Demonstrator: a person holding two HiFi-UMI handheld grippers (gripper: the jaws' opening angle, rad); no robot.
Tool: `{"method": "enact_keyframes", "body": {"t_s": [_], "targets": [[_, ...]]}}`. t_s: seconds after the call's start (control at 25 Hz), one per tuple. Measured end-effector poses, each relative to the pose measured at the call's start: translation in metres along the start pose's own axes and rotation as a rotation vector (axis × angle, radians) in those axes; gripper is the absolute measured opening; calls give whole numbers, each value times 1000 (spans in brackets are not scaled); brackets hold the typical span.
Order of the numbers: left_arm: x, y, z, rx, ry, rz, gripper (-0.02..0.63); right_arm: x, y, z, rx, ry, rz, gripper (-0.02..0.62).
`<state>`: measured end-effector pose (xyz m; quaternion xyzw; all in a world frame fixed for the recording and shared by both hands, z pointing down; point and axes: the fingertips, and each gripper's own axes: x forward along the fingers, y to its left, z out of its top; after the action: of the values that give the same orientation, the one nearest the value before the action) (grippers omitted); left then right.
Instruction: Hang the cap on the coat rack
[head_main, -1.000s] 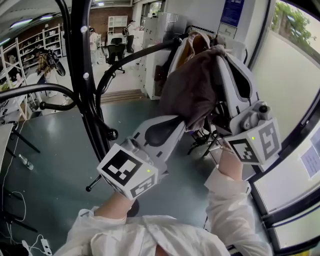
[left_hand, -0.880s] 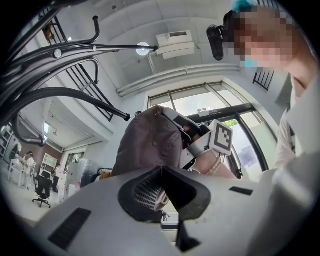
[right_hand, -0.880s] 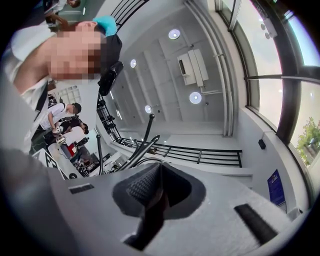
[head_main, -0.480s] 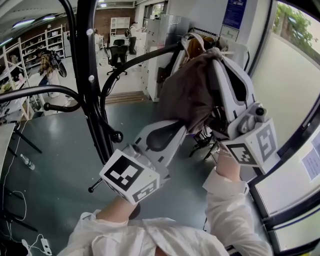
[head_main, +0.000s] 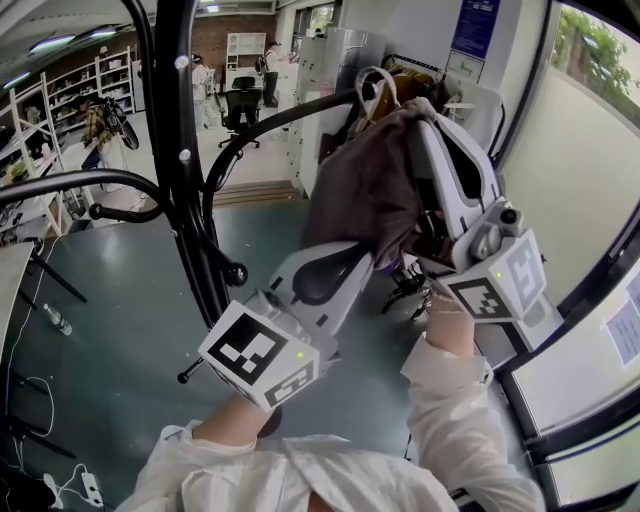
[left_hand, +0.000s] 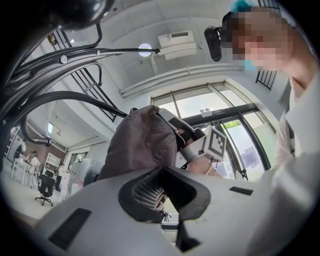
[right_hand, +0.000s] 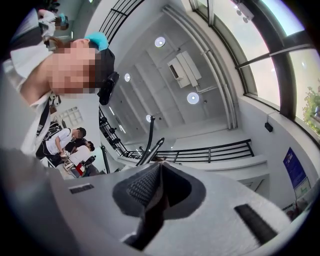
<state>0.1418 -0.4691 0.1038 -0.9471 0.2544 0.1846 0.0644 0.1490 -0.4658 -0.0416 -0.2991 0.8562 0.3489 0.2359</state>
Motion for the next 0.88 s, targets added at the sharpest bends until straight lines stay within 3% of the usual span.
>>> {"method": "enact_keyframes", "body": {"t_s": [0.56,0.88], "targets": [[-3,8,0,-5,6,14,17,7,-13,-27,29,44,-20,15],[-8,10,-2,-7,-1,28,17,16,-15,-31,88,9,8,15]]}}
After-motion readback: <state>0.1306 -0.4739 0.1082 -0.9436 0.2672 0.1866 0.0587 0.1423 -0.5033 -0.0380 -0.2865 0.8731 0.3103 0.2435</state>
